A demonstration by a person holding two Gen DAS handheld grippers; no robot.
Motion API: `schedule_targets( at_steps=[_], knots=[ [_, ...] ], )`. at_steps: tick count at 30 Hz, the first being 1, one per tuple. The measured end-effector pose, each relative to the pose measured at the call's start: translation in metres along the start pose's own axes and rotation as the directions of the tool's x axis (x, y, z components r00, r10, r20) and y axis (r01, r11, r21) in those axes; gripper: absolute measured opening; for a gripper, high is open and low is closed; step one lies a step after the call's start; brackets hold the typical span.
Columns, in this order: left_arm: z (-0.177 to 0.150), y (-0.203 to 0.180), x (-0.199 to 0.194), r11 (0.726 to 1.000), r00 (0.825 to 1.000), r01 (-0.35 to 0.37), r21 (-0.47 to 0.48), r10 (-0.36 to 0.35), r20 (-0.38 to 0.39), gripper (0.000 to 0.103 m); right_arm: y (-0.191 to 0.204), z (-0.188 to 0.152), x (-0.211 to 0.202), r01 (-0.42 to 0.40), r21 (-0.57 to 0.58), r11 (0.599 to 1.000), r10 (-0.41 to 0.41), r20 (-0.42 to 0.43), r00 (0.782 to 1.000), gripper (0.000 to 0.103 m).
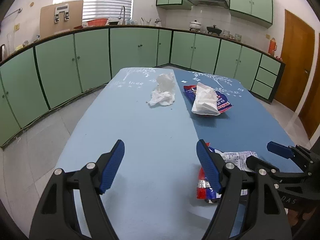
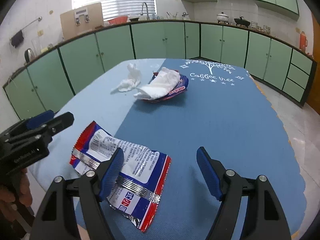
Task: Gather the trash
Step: 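Grasp the red-and-white snack wrapper with the right tool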
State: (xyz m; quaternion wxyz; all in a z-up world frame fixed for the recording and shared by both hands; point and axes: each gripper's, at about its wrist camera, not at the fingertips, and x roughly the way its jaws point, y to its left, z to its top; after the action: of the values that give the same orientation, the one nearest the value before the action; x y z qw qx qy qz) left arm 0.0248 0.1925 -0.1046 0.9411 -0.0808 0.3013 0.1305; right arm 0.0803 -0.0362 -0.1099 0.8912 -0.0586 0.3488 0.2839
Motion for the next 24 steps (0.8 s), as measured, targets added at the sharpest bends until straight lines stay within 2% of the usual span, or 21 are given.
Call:
schedule_targets(
  at_steps=[2,5,7,8,12,16,18,24],
  knots=[
    [-0.001,0.000,0.000,1.000,1.000,0.000,0.000,0.000,0.000,0.072,0.001,-0.001,0.003,-0.002,-0.006,1.000,0.002,-0.012,1.000,0.068],
    [0.000,-0.002,0.001,1.000,1.000,0.002,0.007,-0.002,0.001,0.072,0.004,-0.001,0.006,-0.034,-0.019,0.999,0.033,-0.038,0.999,0.052],
    [0.000,-0.002,0.000,1.000,1.000,0.002,0.007,-0.002,0.003,0.072,0.008,-0.002,0.007,-0.056,-0.038,0.998,0.055,-0.048,0.997,0.035],
    [0.000,-0.002,0.000,1.000,1.000,0.001,0.007,-0.001,0.003,0.072,0.011,-0.002,0.009,-0.061,-0.049,0.997,0.058,-0.053,0.997,0.033],
    [0.001,-0.003,0.000,1.000,1.000,0.001,0.006,-0.001,0.000,0.072,0.011,-0.003,0.008,-0.068,-0.047,0.997,0.066,-0.050,0.997,0.016],
    [0.003,-0.006,0.000,1.000,1.000,0.002,0.009,-0.002,-0.002,0.072,0.007,-0.002,0.004,-0.084,-0.033,0.996,0.082,-0.043,0.996,0.009],
    [0.003,-0.007,0.000,1.000,1.000,0.003,0.011,-0.003,0.000,0.072,0.006,-0.001,0.001,-0.089,-0.030,0.996,0.088,-0.033,0.996,0.000],
    [0.007,-0.011,0.002,1.000,1.000,0.010,0.006,-0.010,0.001,0.072,-0.012,0.009,-0.009,-0.071,0.021,0.997,0.071,0.014,0.997,0.000]
  ],
)
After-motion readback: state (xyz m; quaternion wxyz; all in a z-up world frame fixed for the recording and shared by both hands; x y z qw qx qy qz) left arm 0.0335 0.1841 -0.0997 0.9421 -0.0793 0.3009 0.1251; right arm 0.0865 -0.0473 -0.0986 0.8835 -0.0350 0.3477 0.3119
